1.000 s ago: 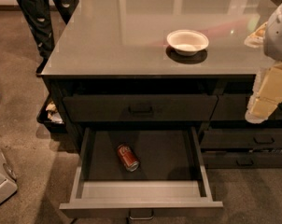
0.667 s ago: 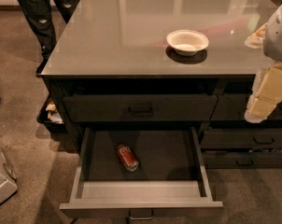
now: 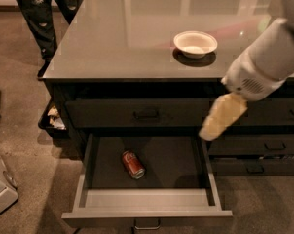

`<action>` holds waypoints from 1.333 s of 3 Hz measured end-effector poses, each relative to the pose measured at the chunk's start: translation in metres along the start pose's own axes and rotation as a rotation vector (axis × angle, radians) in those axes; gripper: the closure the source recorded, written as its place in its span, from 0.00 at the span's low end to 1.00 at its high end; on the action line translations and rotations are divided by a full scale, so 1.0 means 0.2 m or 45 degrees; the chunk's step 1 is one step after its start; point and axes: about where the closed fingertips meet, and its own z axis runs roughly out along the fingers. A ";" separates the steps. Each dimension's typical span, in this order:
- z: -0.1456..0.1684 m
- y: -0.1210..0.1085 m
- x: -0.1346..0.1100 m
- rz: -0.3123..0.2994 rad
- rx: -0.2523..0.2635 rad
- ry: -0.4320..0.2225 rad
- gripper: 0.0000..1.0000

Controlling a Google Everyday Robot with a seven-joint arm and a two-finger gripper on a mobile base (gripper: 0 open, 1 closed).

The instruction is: Pick coke can from middle drawer and place on counter

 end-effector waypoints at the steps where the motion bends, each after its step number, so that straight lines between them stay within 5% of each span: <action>1: 0.39 0.00 -0.12 0.221 -0.093 -0.100 0.00; 2: 0.73 -0.01 -0.22 0.415 -0.148 -0.173 0.00; 4: 0.72 -0.04 -0.25 0.431 -0.119 -0.213 0.00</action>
Offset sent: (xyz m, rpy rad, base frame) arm 0.0906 0.1224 -0.1861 0.3735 0.1845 -0.4211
